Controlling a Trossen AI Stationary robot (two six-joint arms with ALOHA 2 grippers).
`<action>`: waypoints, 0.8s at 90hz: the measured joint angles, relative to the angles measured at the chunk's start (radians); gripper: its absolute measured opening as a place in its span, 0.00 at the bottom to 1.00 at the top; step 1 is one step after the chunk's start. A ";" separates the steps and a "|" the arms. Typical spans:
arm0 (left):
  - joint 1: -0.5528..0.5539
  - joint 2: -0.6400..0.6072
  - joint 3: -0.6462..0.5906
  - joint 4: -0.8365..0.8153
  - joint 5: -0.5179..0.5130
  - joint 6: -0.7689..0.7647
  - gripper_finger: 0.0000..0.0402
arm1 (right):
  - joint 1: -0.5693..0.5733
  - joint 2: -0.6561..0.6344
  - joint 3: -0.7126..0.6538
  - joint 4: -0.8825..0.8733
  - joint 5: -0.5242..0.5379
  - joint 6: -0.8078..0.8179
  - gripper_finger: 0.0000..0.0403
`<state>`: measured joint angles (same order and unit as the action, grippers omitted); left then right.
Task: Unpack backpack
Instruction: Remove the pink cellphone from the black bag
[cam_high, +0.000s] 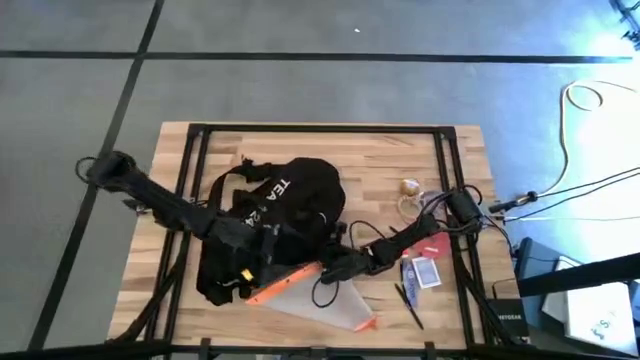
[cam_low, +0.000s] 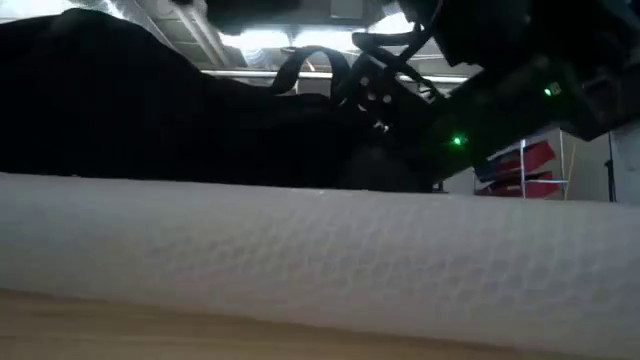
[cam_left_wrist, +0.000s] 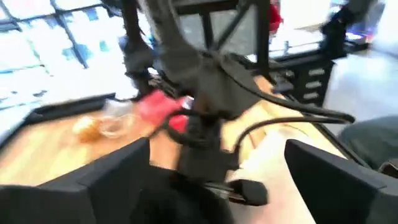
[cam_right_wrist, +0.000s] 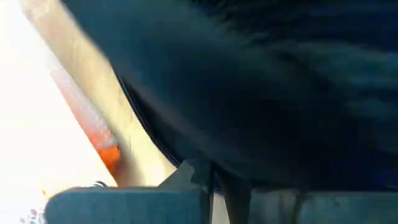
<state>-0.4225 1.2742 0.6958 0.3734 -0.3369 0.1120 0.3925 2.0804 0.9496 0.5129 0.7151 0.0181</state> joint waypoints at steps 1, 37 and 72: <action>-0.002 -0.016 0.000 -0.019 -0.014 0.002 0.90 | -0.001 0.000 -0.004 0.011 0.000 0.000 0.00; 0.139 -0.357 -0.006 -1.150 -0.335 -0.716 0.90 | -0.015 0.000 -0.019 0.086 -0.008 0.005 0.00; 0.305 -0.302 -0.194 -0.923 -0.167 -0.736 0.90 | -0.021 0.000 -0.019 0.089 -0.075 0.032 0.00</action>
<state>-0.1180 0.9722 0.5019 -0.5492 -0.5044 -0.6240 0.3718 2.0804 0.9310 0.6022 0.6400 0.0497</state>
